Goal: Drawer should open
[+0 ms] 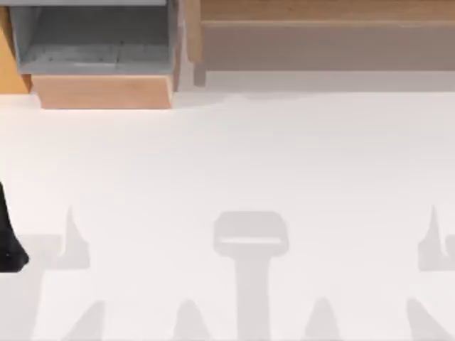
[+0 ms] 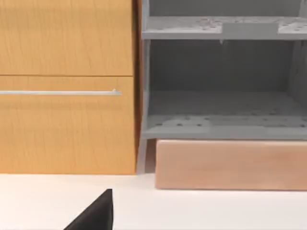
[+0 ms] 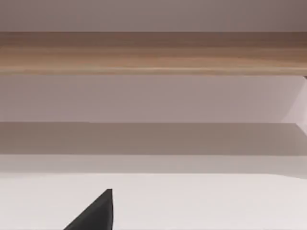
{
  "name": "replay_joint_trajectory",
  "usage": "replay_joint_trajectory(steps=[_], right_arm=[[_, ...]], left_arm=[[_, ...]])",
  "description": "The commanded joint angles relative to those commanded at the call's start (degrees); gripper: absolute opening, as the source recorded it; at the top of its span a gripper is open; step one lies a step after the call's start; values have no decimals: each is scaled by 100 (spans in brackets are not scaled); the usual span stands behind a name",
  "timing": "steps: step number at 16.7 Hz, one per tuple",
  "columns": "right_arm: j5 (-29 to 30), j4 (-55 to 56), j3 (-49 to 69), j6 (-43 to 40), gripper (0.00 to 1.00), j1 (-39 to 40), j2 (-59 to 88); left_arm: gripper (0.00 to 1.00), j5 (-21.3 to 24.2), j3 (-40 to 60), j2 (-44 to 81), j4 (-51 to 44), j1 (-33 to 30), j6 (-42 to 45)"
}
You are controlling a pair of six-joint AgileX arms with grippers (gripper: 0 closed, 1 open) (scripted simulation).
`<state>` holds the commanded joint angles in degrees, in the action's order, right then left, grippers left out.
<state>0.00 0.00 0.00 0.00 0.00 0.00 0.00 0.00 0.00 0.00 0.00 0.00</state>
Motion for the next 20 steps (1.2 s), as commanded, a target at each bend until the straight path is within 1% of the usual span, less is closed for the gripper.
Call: replay_joint_trajectory(steps=[3, 5, 8, 15, 18, 20], right_arm=[[0, 0, 0, 0, 100, 0, 0], [0, 0, 0, 0, 100, 0, 0], [0, 0, 0, 0, 100, 0, 0], [0, 0, 0, 0, 100, 0, 0], [0, 0, 0, 0, 100, 0, 0], [0, 0, 0, 0, 100, 0, 0]], left_arm=[[100, -63, 77, 78, 32, -60, 4], [100, -295, 374, 401, 142, -292, 12], [100, -844, 1072, 1320, 393, -859, 19], [100, -2327, 2954, 4014, 1068, -2364, 59], [100, -2748, 3493, 4736, 1260, -2783, 74], [100, -2881, 3656, 4939, 1321, -2914, 80]])
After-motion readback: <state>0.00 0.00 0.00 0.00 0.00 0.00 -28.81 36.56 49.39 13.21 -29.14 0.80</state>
